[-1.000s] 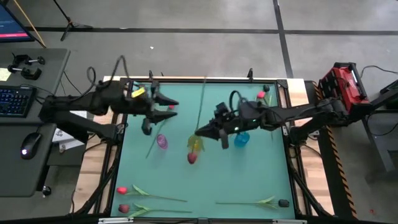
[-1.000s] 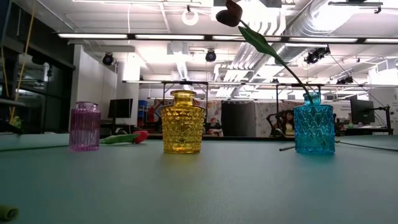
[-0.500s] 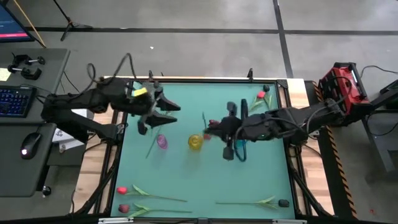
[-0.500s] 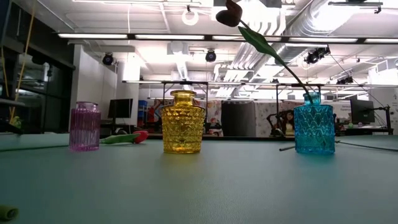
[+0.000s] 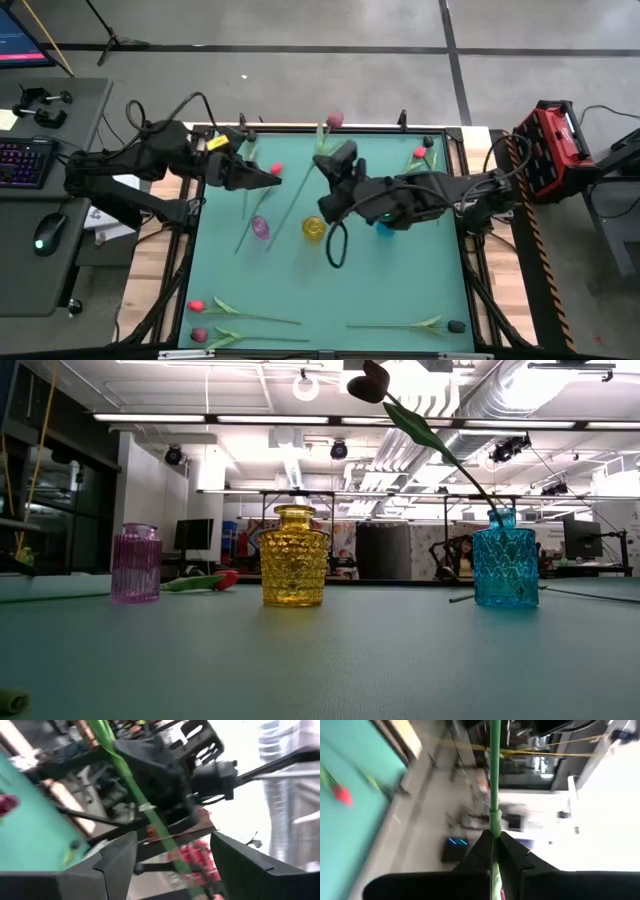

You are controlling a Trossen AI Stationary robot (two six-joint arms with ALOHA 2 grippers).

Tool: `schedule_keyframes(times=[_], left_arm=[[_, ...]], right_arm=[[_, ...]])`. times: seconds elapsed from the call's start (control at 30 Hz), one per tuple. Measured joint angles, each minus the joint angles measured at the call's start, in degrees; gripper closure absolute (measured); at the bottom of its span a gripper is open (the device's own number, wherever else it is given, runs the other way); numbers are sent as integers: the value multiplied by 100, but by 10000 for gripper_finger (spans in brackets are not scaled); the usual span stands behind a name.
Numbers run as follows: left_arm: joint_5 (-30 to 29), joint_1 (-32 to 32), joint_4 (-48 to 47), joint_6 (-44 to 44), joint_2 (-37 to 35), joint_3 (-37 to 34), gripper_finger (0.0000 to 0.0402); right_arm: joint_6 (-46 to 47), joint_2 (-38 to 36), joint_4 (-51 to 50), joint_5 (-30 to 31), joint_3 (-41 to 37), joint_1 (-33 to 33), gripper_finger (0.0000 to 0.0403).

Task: Sort flowers into vase by color
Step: Put the right dark red flower into the blue vase

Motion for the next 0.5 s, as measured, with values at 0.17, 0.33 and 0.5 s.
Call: schedule_keyframes(times=[0.17,0.33,0.5], left_arm=[[-214,0,364,-574,-10,0,161],[-54,2,-99,-901,86,-2,161],[-18,2,11,-938,272,-6,161]], right_arm=[[-1251,264,552,230,99,-38,403],[-1650,267,1223,182,109,-28,403],[-1739,267,1277,-29,110,-20,403]])
